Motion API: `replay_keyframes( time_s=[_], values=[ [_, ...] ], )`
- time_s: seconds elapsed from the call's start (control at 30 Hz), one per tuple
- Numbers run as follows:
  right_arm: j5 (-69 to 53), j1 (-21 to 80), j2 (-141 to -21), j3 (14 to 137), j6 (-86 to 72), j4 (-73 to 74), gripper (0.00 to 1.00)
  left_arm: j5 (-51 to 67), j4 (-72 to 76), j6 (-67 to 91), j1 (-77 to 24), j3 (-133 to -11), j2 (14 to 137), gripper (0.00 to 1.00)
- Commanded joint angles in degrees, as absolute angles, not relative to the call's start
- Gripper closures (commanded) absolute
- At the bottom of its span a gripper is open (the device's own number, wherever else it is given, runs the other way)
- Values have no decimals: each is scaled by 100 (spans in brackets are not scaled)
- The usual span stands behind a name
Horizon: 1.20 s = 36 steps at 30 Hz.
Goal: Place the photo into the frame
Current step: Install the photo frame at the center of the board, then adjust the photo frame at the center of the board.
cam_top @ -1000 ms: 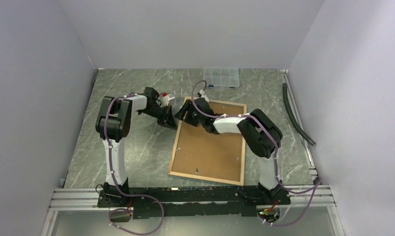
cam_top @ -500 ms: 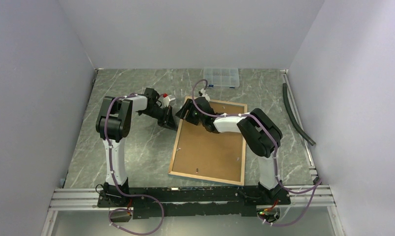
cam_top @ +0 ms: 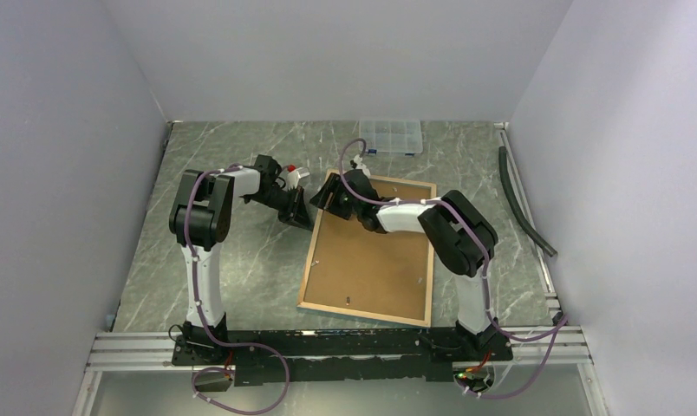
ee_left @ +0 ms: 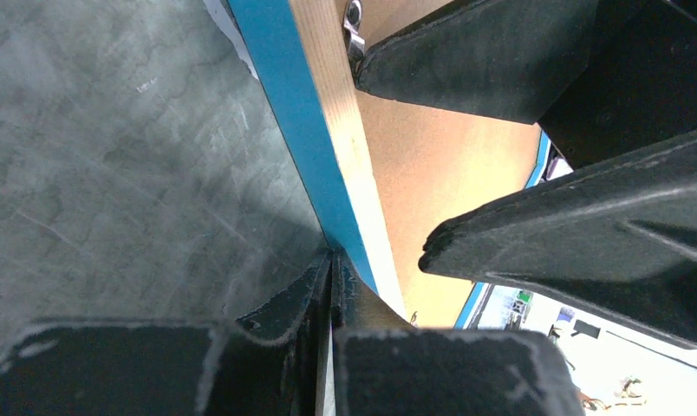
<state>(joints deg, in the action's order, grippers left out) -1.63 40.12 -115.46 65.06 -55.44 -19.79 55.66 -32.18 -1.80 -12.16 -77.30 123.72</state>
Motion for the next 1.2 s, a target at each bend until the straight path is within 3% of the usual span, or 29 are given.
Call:
replay_keyframes(
  time_s=[0.0,0.43,0.63,0.83,0.97,1.17],
  values=[
    [-132,3981,-11814,6786,-5442,-1807,37,5791,-3179,-73,-1468,-7717,12212,92],
    [-236,3980,-11770,6937,-5296,-1822,36,5793,-3461,-225,-1489,-7786,12139,92],
    [-469,3922,-10525,6694,-4808,-1195,19,5689,-4294,-774,-818,-8112,11578,75],
    [580,3359,-8762,6024,-4382,589,10,5409,-5381,-1653,-406,-8320,11288,57],
    [1226,2669,-7903,5467,-4367,1665,4,5310,-4973,-1512,-590,-7919,10953,46],
    [1167,1377,-7245,4633,-4252,1821,0,4420,-4915,-2249,-1219,-7761,10958,48]
  ],
)
